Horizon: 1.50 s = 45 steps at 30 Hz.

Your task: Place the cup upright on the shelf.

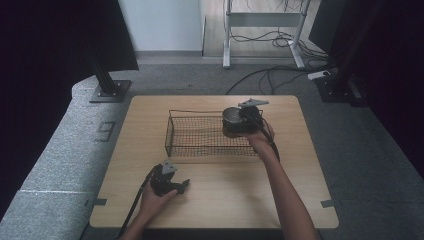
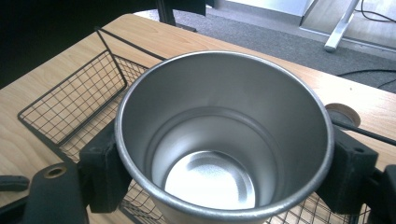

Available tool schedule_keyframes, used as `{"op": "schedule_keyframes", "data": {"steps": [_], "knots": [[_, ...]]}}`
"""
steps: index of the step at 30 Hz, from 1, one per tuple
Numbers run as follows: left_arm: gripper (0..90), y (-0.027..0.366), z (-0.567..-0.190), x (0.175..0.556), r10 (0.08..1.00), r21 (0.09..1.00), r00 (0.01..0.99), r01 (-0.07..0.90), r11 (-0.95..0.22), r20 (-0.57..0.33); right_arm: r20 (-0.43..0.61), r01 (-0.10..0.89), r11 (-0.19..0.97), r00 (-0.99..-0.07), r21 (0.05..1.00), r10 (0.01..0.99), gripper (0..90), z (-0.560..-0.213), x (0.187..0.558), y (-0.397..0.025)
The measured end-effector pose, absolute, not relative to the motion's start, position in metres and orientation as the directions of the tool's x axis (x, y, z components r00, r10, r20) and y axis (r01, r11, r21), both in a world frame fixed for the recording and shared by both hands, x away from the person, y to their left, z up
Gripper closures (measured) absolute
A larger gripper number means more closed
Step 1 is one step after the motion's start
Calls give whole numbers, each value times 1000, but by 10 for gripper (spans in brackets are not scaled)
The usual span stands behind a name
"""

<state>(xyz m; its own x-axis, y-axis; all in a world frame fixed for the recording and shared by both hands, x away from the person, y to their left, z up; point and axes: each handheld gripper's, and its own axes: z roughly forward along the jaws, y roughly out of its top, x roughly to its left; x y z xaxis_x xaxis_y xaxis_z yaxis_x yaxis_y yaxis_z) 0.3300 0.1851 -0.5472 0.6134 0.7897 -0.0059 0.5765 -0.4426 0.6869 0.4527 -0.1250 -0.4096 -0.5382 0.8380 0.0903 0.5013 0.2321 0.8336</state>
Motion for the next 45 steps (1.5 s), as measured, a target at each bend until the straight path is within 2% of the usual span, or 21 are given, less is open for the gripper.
{"op": "schedule_keyframes", "data": {"steps": [45], "knots": [[147, 185, -547, 330, 788, 686, 616, 576, -444, -8, 88, 598, 247, -474, 762, 876, 183, -466, 481, -112]]}}
